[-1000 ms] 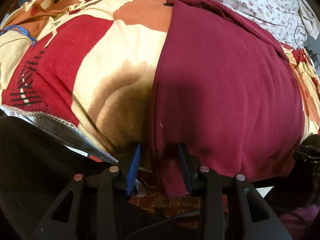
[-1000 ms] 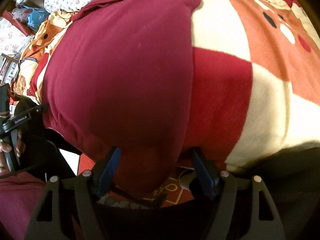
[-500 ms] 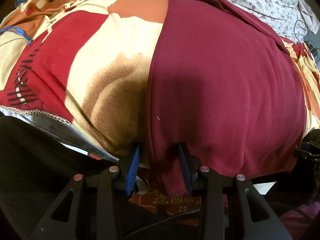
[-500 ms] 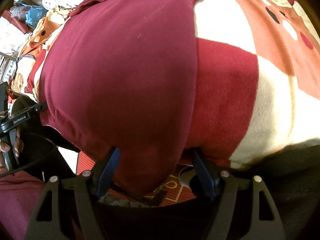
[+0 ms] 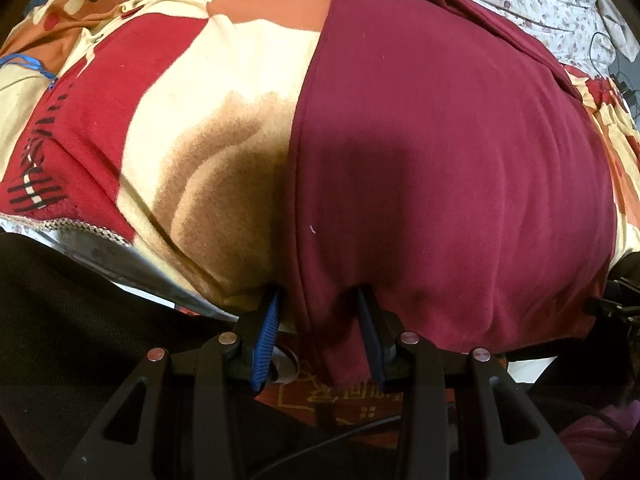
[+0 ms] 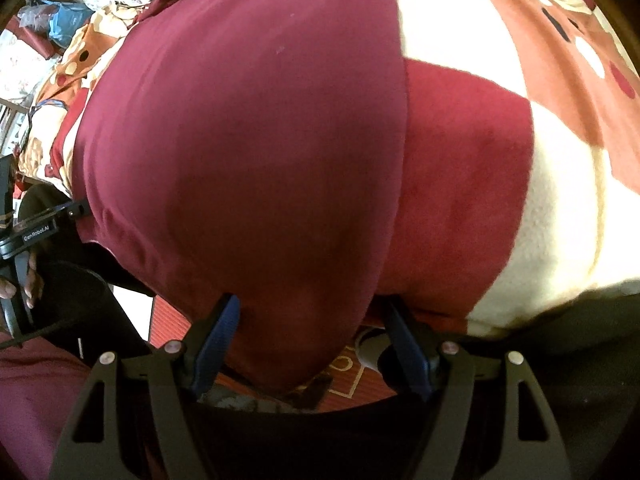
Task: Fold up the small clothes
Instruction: 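Close both grippers on the shirt hem, then lift the hem with both grippers and lay it over toward the collar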
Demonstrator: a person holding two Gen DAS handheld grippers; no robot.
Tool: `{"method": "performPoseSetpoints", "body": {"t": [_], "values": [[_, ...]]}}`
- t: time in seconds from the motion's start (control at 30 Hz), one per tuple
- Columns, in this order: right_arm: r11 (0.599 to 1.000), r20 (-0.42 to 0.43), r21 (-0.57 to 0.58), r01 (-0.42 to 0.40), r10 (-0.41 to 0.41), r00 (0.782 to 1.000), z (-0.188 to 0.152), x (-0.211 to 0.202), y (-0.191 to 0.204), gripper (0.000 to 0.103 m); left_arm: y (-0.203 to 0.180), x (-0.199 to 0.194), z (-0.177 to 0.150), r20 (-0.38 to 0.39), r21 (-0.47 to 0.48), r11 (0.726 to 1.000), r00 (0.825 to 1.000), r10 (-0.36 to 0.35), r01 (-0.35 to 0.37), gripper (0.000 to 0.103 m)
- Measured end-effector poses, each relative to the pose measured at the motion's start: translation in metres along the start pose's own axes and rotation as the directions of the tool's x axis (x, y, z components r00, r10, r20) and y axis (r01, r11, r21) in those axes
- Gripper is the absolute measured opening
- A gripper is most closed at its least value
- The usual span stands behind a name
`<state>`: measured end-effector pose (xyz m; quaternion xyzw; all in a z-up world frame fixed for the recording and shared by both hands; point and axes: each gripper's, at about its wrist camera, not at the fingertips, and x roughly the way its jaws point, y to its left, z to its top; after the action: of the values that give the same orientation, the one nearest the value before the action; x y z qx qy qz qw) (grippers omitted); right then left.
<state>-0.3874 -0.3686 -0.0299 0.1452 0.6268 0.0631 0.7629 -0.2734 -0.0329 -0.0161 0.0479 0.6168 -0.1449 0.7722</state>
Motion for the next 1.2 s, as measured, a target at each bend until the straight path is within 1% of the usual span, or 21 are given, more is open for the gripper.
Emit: {"method": "performPoseSetpoints", "body": {"t": [0.13,0.33,0.57,0.6,0.63,0.67,0.7,0.73,0.77,0.8,0.83,0.87,0.93,1.0,1.03,1.07,1.1,1.13,1.2], "values": [[1.0,-0.003,0.002,-0.002,0.002,1.0,0.0,0.002,-0.001,0.077,0.001,0.002,0.002,-0.009,0.0,1.0,1.0,-0.003,0.003,0.028],[1.0,-0.005,0.001,-0.002,0.002,1.0,-0.001,0.003,-0.001,0.077,-0.004,0.005,0.001,-0.023,0.028,1.0,1.0,0.014,-0.013,0.028],[0.999,0.009,-0.031,0.02,-0.02,1.0,-0.003,0.005,0.003,0.076,-0.005,0.009,0.002,-0.055,0.047,0.999,0.998,0.017,-0.014,0.028],[0.999,0.007,-0.047,0.028,-0.027,1.0,-0.004,0.006,0.006,0.071,-0.006,0.009,0.001,-0.061,0.053,0.999,0.998,0.013,-0.01,0.028],[0.997,0.003,-0.072,0.028,-0.028,1.0,-0.005,0.007,0.01,0.056,-0.007,0.01,0.002,-0.064,0.062,0.998,0.998,0.004,0.0,0.025],[0.995,-0.001,-0.096,0.019,-0.019,1.0,-0.006,0.008,0.013,0.044,-0.007,0.009,0.002,-0.06,0.064,0.998,0.998,-0.013,0.017,0.01],[0.993,0.005,-0.12,0.017,-0.016,1.0,-0.007,0.008,0.017,0.025,-0.006,0.008,0.004,-0.058,0.062,0.997,0.998,-0.037,0.041,0.005],[0.991,0.015,-0.134,0.022,-0.02,1.0,-0.008,0.006,0.02,0.02,-0.004,0.005,0.005,-0.053,0.055,0.997,0.997,-0.059,0.062,0.002],[0.989,0.027,-0.147,0.016,-0.012,1.0,-0.008,0.003,0.022,0.019,-0.001,0.002,0.006,-0.05,0.043,0.995,0.995,-0.087,0.09,0.0],[0.988,0.039,-0.151,-0.01,0.016,0.999,-0.009,-0.002,0.021,0.014,0.002,-0.002,0.007,-0.047,0.032,0.992,0.991,-0.122,0.123,0.0],[0.987,0.058,-0.148,-0.056,0.065,0.996,-0.008,-0.012,0.02,0.013,0.007,-0.008,0.009,-0.036,0.01,0.985,0.984,-0.173,0.173,0.0],[0.986,0.068,-0.144,-0.082,0.092,0.993,-0.008,-0.018,0.018,0.013,0.011,-0.013,0.01,-0.028,-0.005,0.98,0.98,-0.197,0.197,0.0],[0.982,0.114,-0.133,-0.134,0.149,0.982,-0.003,-0.04,0.01,0.012,0.021,-0.026,0.012,-0.002,-0.033,0.972,0.973,-0.232,0.232,0.0],[0.977,0.175,-0.119,-0.177,0.196,0.965,0.003,-0.064,0.003,0.012,0.029,-0.038,0.017,0.028,-0.052,0.963,0.964,-0.264,0.265,0.0],[0.972,0.208,-0.113,-0.208,0.228,0.951,0.007,-0.076,-0.001,0.013,0.034,-0.046,0.022,0.055,-0.067,0.953,0.955,-0.291,0.294,0.0],[0.963,0.244,-0.109,-0.245,0.265,0.933,0.014,-0.088,-0.006,0.012,0.036,-0.053,0.026,0.075,-0.073,0.948,0.95,-0.304,0.31,0.0],[0.958,0.269,-0.106,-0.265,0.284,0.92,0.017,-0.098,-0.005,0.012,0.039,-0.061,0.032,0.097,-0.075,0.943,0.944,-0.316,0.324,0.0],[0.954,0.297,-0.104,-0.28,0.299,0.907,0.024,-0.106,-0.007,0.012,0.04,-0.069,0.039,0.124,-0.076,0.938,0.936,-0.328,0.338,0.0],[0.953,0.342,-0.1,-0.287,0.304,0.889,0.038,-0.12,-0.011,0.012,0.041,-0.083,0.056,0.172,-0.062,0.933,0.925,-0.339,0.354,0.0]]}}
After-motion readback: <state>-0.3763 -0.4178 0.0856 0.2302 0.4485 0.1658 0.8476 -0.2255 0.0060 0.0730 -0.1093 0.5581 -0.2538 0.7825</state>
